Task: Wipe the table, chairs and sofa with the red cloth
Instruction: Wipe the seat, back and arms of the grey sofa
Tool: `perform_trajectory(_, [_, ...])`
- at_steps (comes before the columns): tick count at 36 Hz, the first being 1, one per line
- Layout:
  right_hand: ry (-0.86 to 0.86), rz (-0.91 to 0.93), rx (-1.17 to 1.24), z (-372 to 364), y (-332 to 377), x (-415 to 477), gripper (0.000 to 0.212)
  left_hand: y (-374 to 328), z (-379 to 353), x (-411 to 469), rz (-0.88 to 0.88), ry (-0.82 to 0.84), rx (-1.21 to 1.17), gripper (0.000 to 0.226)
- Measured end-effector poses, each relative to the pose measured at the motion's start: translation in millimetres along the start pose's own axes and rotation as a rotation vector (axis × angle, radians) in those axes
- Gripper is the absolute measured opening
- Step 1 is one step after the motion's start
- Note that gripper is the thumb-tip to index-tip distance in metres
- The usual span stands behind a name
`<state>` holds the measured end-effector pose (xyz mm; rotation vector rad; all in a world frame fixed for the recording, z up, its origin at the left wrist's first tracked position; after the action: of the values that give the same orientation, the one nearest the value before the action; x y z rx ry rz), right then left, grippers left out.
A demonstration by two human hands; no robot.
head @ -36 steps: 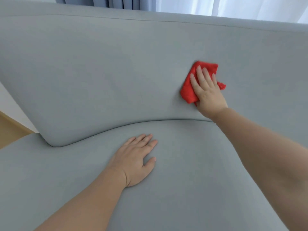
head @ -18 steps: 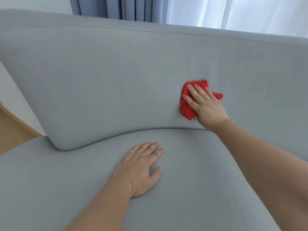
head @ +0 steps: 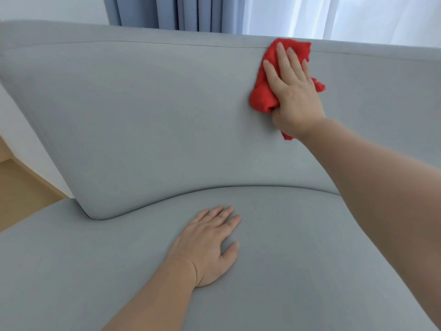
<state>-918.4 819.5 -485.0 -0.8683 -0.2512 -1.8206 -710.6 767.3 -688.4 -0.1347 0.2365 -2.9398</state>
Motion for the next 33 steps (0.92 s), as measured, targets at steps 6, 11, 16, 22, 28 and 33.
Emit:
perform_trajectory(6, [-0.073, -0.056, 0.062, -21, 7, -16, 0.077, 0, -1, 1, -0.004, -0.001, 0.004, 0.083])
perform_trajectory(11, [-0.041, 0.013, 0.088, -49, 24, -39, 0.081, 0, -1, 1, -0.004, -0.008, -0.009, 0.083])
perform_trajectory(16, [0.124, 0.111, 0.057, -90, 44, -75, 0.078, 0, 0, 0, -0.008, -0.023, -0.024, 0.081])
perform_trajectory(22, [0.378, 0.275, -0.02, -130, 55, -121, 0.07, 0, -2, 1, -0.011, -0.027, -0.025, 0.08])
perform_trajectory(28, [0.339, 0.276, -0.083, -119, 56, -118, 0.064, -1, -2, -1, -0.014, -0.039, -0.042, 0.077])
perform_trajectory(33, [0.249, 0.252, -0.101, -103, 61, -92, 0.063, 0, -2, -1, -0.016, -0.041, -0.061, 0.075])
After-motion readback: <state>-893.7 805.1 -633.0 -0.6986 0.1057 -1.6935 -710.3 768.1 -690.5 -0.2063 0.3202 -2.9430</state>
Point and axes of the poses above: each hand's wrist, its own x-axis towards the middle knuckle, its own z-axis out of the back of the hand, y = z × x, the point moved 5 cm from there along x, towards the middle knuckle, and after that the axes turned 5 degrees about z, right-handed, at the moved point
